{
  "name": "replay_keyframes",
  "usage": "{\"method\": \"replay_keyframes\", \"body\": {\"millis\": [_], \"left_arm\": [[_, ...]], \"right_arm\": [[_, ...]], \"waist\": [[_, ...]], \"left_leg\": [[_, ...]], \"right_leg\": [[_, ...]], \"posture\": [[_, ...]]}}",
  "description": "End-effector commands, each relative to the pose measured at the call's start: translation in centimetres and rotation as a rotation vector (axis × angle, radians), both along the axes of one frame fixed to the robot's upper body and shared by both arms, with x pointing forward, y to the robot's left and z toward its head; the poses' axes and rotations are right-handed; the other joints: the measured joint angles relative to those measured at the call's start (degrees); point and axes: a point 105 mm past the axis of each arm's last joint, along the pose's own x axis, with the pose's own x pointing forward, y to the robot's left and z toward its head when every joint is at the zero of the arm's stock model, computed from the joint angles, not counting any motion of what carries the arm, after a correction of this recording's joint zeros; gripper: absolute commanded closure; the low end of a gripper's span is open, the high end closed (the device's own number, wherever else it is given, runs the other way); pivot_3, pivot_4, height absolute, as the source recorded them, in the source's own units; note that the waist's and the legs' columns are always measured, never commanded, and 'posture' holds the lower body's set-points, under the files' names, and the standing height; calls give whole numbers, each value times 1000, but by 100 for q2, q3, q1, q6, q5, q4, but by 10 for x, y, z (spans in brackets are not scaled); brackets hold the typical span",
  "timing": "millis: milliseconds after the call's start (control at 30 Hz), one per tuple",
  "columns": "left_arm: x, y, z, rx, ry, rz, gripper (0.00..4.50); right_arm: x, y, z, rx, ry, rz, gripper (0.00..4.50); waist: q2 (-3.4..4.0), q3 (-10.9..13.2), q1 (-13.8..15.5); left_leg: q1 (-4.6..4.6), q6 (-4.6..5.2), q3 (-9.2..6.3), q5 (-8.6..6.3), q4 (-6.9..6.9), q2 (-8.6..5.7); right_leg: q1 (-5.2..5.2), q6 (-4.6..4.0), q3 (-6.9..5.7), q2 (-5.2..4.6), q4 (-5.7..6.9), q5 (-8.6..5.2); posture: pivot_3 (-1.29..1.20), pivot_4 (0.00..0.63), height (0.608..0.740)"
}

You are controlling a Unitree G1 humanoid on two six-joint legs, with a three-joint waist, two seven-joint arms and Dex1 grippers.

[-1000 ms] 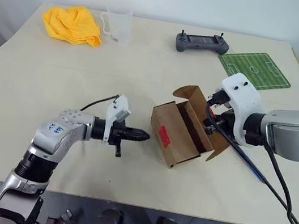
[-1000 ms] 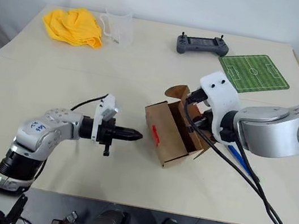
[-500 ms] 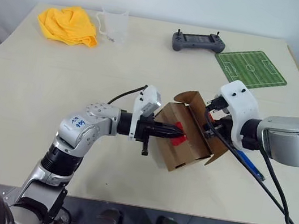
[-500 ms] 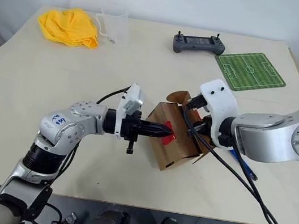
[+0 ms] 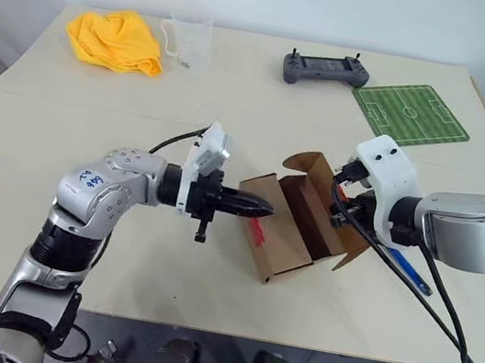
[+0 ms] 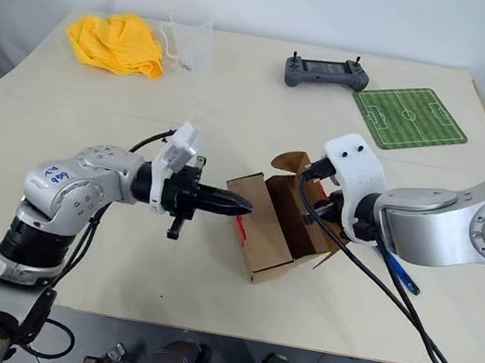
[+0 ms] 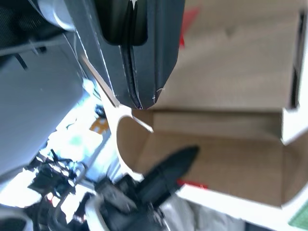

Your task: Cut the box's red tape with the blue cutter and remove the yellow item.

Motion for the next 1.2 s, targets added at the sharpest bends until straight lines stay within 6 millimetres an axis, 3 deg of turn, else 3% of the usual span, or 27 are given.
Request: {"method": "replay_keyframes", "body": {"millis": [33, 167, 367, 500, 633, 1000, 1200], "left_arm": [[-5, -14, -7, 55, -58, -12, 4500], [-4, -16, -26, 144, -72, 17, 4500], [4, -4, -37, 207, -58, 79, 4500], [6, 13, -36, 210, -16, 105, 4500], [-6, 31, -43, 269, 50, 66, 4500], [-3, 33, -52, 255, 70, 152, 4500], [-10, 45, -63, 320, 114, 184, 4500]], "right_arm": [[-1, 4, 10, 11, -38, 12, 4489], [0, 3, 10, 10, -37, 8, 4489], [-1, -5, 13, 7, -33, -5, 4489], [-3, -21, 20, 4, -21, -33, 4489], [-9, -27, 19, -32, 16, -17, 4489], [-13, -4, -2, -54, 50, 78, 4489], [-7, -3, -13, -121, 8, 75, 4489]], "waist": [[0, 0, -5], [0, 0, -24], [0, 0, -14], [1, 0, -1], [1, -1, 4], [1, -1, 7], [1, -1, -7]], "left_leg": [[0, 0, 0, 0, -1, 1], [1, -1, 1, 0, -3, 2], [3, -1, 2, 0, 0, 3], [4, -1, 2, 1, 5, 3], [5, -1, 2, 2, 6, 4], [11, 0, -3, 3, 9, 1], [17, -4, 2, 5, 9, 3]], "right_leg": [[-1, 0, -1, 0, 1, 0], [-3, 0, 1, 1, 3, 0], [0, 0, 2, 1, 3, 0], [2, 0, 2, 1, 4, 0], [4, 0, 3, 1, 3, 0], [12, 0, 3, -1, 4, 0], [11, 0, 6, 0, 11, 0]], "posture": [[0, 150, 740], [0, 150, 740], [0, 150, 740], [0, 150, 740], [0, 150, 740], [0, 150, 740], [0, 150, 740]]}}
